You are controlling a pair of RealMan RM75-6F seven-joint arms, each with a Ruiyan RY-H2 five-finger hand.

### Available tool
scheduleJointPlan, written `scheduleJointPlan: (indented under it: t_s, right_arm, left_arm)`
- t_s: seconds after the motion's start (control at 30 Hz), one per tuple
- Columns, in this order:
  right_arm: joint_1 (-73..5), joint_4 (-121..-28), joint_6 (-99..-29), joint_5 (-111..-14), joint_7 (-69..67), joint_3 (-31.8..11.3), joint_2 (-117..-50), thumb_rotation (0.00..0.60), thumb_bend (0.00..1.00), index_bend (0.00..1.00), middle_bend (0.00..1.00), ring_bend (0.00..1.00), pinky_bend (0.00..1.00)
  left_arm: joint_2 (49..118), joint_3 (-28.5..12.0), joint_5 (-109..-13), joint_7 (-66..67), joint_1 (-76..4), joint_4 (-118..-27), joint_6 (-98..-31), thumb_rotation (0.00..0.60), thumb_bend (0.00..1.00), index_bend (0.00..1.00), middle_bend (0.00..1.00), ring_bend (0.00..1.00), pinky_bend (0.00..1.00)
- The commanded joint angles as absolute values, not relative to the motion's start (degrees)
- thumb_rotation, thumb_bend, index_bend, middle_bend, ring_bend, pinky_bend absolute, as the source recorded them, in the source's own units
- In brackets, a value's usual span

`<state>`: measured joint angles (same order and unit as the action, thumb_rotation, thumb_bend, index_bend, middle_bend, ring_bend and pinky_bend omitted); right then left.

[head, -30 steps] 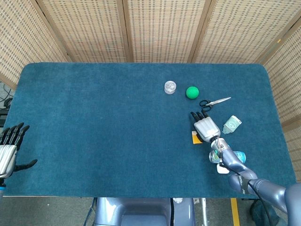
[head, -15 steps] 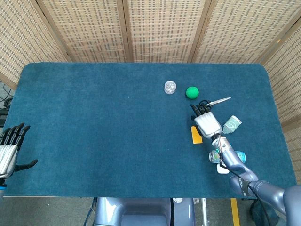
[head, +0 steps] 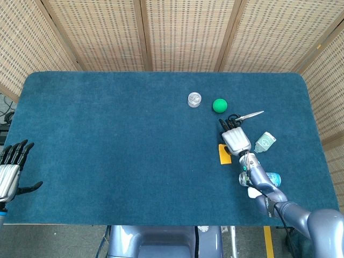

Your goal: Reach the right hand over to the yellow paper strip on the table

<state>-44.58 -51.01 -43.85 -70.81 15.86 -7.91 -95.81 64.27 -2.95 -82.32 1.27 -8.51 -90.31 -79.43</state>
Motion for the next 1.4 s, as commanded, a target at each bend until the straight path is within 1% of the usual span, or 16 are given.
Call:
scheduleJointPlan:
  t_s: [0.03, 0.23, 0.4, 0.53, 0.67, 0.83, 1.03, 1.13, 1.23, 1.33, 1.4]
  right_arm:
    - [-44.77, -50.30, -43.58, -71.05, 15.41, -7.84, -96.20, 0.600, 0.41, 0.44, 0.00, 0.00, 0.00]
    - [-45.13, -49.10, -42.57, -71.52, 14.81, -7.49, -96.58, 0.600, 0.41, 0.45, 0.00, 0.00, 0.00]
    - [-45.23, -48.32, -41.58, -71.42, 14.82, -7.24, -96.85, 0.600, 0.45, 0.47, 0.00, 0.00, 0.00]
    - [-45.32, -48.08, -40.91, -71.42, 14.47, -7.15, -96.87, 0.600, 0.51, 0.55, 0.00, 0.00, 0.00]
    - [-45.39, -47.91, -40.77, -71.88, 14.03, -6.93, -96.87, 0.600, 0.55, 0.60, 0.00, 0.00, 0.00]
    - [-45.40, -47.65, -40.69, -72.32, 13.69, -6.70, -96.92, 0.600, 0.56, 0.64, 0.01, 0.00, 0.00]
    - [-45.08, -48.53, -41.45, -73.28, 13.02, -6.31, -96.32, 0.600, 0.57, 0.66, 0.02, 0.00, 0.00]
    - [-44.44, -51.79, -43.00, -74.88, 11.00, -5.85, -94.31, 0.600, 0.57, 0.66, 0.03, 0.00, 0.00]
    - [-43.28, -56.31, -46.57, -78.04, 8.73, -4.78, -91.09, 0.600, 0.57, 0.67, 0.03, 0.00, 0.00]
    - [-41.21, -62.43, -52.30, -81.75, 5.62, -3.69, -86.85, 0.600, 0.57, 0.67, 0.04, 0.00, 0.00]
    - [-39.04, -67.92, -57.96, -85.69, 2.47, -2.26, -82.61, 0.600, 0.57, 0.67, 0.04, 0.00, 0.00]
  left_arm:
    - [64.33, -2.97, -82.21, 1.44, -8.61, -90.29, -79.25, 0.600, 0.00, 0.00, 0.00, 0.00, 0.00]
    - [64.44, -3.03, -81.93, 1.74, -8.75, -90.35, -79.02, 0.600, 0.00, 0.00, 0.00, 0.00, 0.00]
    - [64.48, -3.02, -81.85, 1.79, -8.76, -90.33, -79.00, 0.600, 0.00, 0.00, 0.00, 0.00, 0.00]
    - [64.47, -3.01, -81.83, 1.78, -8.77, -90.31, -79.01, 0.600, 0.00, 0.00, 0.00, 0.00, 0.00]
    - [64.50, -3.00, -81.78, 1.80, -8.80, -90.29, -78.94, 0.600, 0.00, 0.00, 0.00, 0.00, 0.00]
    - [64.49, -2.97, -81.78, 1.83, -8.82, -90.32, -78.93, 0.600, 0.00, 0.00, 0.00, 0.00, 0.00]
    - [64.50, -2.96, -81.72, 1.86, -8.89, -90.32, -78.81, 0.600, 0.00, 0.00, 0.00, 0.00, 0.00]
    - [64.56, -2.92, -81.70, 1.84, -8.94, -90.22, -78.68, 0.600, 0.00, 0.00, 0.00, 0.00, 0.00]
    - [64.64, -2.87, -81.71, 1.94, -9.01, -90.19, -78.56, 0.600, 0.00, 0.00, 0.00, 0.00, 0.00]
    - [64.70, -2.80, -81.82, 2.10, -9.01, -90.25, -78.59, 0.600, 0.00, 0.00, 0.00, 0.00, 0.00]
    - [64.72, -2.74, -81.92, 2.22, -8.98, -90.33, -78.68, 0.600, 0.00, 0.00, 0.00, 0.00, 0.00]
